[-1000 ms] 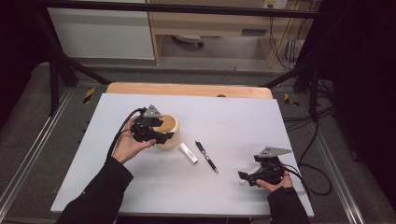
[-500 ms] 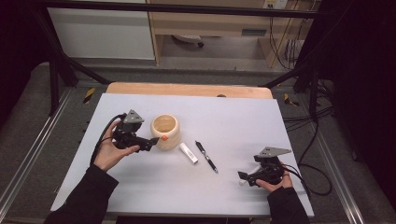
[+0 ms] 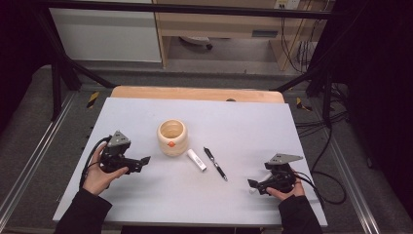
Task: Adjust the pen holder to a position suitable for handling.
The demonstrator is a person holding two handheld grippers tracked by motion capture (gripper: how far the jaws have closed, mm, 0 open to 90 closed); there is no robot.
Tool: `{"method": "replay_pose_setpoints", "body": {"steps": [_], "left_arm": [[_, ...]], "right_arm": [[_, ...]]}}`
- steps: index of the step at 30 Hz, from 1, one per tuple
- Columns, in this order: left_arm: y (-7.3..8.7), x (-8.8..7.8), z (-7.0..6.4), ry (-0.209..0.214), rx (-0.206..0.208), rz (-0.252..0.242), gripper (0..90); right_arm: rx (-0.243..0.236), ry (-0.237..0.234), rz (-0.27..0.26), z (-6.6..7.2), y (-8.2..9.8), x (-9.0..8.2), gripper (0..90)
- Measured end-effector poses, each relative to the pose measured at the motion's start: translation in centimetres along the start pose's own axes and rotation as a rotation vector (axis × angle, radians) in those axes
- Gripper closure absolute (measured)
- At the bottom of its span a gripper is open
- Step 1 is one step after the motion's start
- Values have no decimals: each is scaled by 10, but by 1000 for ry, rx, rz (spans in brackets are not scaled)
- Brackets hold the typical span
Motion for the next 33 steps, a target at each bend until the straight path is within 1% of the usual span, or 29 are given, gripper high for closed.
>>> {"method": "replay_pose_setpoints", "body": {"steps": [4, 8, 14, 19, 24, 27, 28, 30, 33], "left_arm": [[14, -4, 1, -2, 0, 2, 60], [28, -6, 2, 5, -2, 15, 60], [43, -7, 4, 12, -19, 23, 59], [51, -7, 3, 26, -24, 27, 56], [59, -4, 5, 22, -12, 50, 53], [61, -3, 5, 25, -12, 50, 52], [61, -2, 6, 24, -16, 49, 51], [63, -1, 7, 26, -25, 51, 52], [64, 0, 7, 25, -33, 56, 51]], "right_arm": [[-1, 1, 0, 1, -1, 0, 8], [-4, 7, 6, 2, -2, 2, 8], [-27, 17, 17, 8, -7, 5, 10], [-41, 19, 36, 13, -9, 8, 10], [-44, 16, 40, 19, -13, 11, 10], [-47, 12, 45, 23, -15, 13, 10], [-55, 13, 46, 23, -16, 14, 10], [-48, 12, 44, 26, -18, 15, 11], [-56, 6, 46, 29, -21, 17, 13]]}}
Point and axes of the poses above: each handheld gripper's, and its own axes: x roughly forward along the jaws, y roughly out of its underside, z roughly to its left, the point moved 10 cm from there along x, roughly forward along the jaws, and after that the axes turned 6 degrees about -z, right-handed, at the moved point
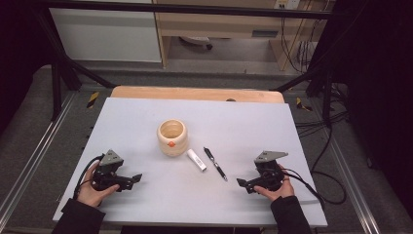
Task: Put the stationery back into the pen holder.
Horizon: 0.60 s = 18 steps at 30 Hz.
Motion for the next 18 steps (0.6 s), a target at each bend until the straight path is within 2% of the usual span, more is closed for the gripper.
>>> {"method": "replay_pose_setpoints", "body": {"steps": [9, 18], "left_arm": [[0, 0, 1, 5, -2, -8, 50], [-1, 1, 2, 6, -1, -6, 50]], "right_arm": [[-13, -11, 30, 14, -10, 12, 19], [-24, -19, 60, 30, -30, 27, 28]]}}
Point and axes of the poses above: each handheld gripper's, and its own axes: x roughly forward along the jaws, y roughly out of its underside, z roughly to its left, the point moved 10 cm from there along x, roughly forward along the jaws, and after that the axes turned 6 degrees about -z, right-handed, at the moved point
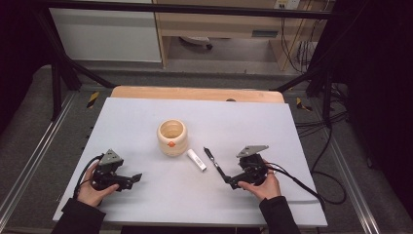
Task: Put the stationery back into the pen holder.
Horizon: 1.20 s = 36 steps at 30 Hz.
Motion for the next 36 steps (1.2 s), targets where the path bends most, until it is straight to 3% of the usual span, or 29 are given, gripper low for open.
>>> {"method": "replay_pose_setpoints", "body": {"steps": [5, 14, 19, 36], "left_arm": [[0, 0, 0, 0, -2, -2, 50], [1, 0, 3, -2, -3, 3, 51], [1, 0, 4, -2, -4, 0, 51], [2, 1, 4, -2, -3, 4, 54]], "right_arm": [[-20, -7, 5, 11, -15, 11, 41], [-47, -5, 75, 24, -38, 33, 89], [-36, -8, 96, 27, -47, 45, 115], [-75, 9, 160, 34, -67, 83, 265]]}}
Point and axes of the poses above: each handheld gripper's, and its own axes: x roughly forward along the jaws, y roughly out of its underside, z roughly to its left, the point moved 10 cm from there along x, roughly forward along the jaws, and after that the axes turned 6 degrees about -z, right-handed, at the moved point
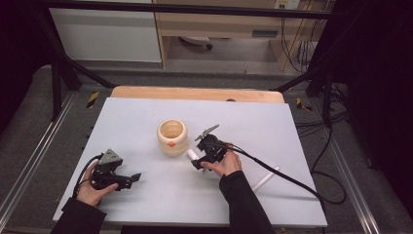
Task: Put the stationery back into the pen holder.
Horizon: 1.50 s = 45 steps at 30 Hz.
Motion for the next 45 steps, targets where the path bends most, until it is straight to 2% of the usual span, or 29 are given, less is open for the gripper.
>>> {"method": "replay_pose_setpoints", "body": {"steps": [11, 15, 21, 35, 45], "left_arm": [[-1, 0, 0, 2, 1, -3, 55], [-1, 0, -1, 3, 3, -5, 55], [-1, 0, 0, 3, 0, -3, 55], [0, 0, -2, 5, 6, 2, 55], [0, 1, -2, 7, 7, 2, 56]], "right_arm": [[-1, -2, 56, 2, -4, 16, 417], [20, -4, 85, 0, -3, 21, 488], [36, -11, 109, -1, 0, 24, 548], [51, -20, 125, 1, 3, 31, 648], [75, 0, 144, 0, 4, 31, 687]]}}
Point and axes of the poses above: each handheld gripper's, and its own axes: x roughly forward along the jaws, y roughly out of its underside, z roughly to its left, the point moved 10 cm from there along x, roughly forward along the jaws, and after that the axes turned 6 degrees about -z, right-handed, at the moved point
